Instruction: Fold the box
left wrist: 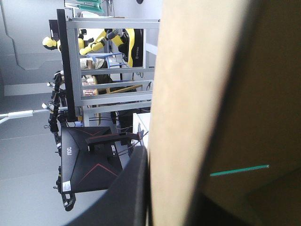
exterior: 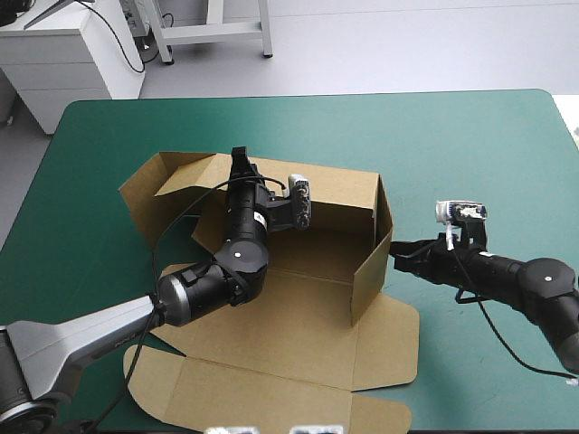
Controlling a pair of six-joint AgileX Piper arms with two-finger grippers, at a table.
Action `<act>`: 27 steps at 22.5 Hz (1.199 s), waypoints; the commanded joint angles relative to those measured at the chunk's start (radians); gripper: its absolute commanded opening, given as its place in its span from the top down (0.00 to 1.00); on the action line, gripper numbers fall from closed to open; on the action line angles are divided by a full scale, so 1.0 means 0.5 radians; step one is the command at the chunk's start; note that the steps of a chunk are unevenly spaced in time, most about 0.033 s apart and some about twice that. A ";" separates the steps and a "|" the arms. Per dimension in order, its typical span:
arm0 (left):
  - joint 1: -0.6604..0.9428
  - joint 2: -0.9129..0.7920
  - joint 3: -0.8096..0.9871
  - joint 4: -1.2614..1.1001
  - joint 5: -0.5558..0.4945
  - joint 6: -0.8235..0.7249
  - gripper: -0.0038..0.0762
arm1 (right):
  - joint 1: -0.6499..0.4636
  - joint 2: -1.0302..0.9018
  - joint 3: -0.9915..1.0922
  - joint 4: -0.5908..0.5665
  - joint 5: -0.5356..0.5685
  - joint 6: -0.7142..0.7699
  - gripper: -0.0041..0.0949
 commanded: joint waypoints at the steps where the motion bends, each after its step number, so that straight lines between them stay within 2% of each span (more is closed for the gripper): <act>1: 0.000 -0.082 -0.066 0.100 0.018 -0.038 0.96 | 0.207 -0.024 -0.035 0.134 -0.178 -0.159 0.97; 4: 0.000 -0.082 -0.066 0.100 0.006 -0.038 0.96 | 0.363 -0.023 -0.035 0.117 -0.291 -0.228 0.97; 8: 0.000 -0.082 -0.066 0.063 0.007 -0.038 0.96 | 0.443 -0.027 -0.035 -0.008 -0.360 -0.262 0.97; 10: 0.000 -0.082 -0.066 0.028 0.007 -0.038 0.96 | 0.443 -0.027 -0.035 -0.157 -0.314 -0.256 0.97; 13: 0.000 -0.082 -0.066 0.039 0.007 -0.038 0.96 | 0.443 -0.027 -0.035 -0.191 -0.197 -0.297 0.96; 15: 0.000 -0.082 -0.066 0.041 0.006 -0.038 0.96 | 0.443 -0.027 -0.035 -0.198 -0.108 -0.391 0.85; 16: 0.000 -0.082 -0.066 0.041 0.006 -0.038 0.96 | 0.443 -0.023 -0.035 -0.198 -0.082 -0.451 0.71; 17: 0.000 -0.082 -0.066 0.041 0.006 -0.038 0.96 | 0.443 -0.023 -0.035 -0.198 -0.116 -0.454 0.51; 18: 0.000 -0.082 -0.066 0.041 0.006 -0.038 0.96 | 0.443 -0.023 -0.038 -0.198 -0.151 -0.454 0.42; 19: 0.000 -0.082 -0.066 0.041 0.006 -0.038 0.96 | 0.443 -0.023 -0.038 -0.227 -0.249 -0.454 0.27; 21: 0.000 -0.082 -0.066 0.041 0.006 -0.038 0.96 | 0.443 -0.023 -0.038 -0.289 -0.364 -0.454 0.17; 27: 0.000 -0.082 -0.066 0.041 0.006 -0.038 0.96 | 0.443 -0.020 -0.038 -0.178 -0.460 -0.367 0.16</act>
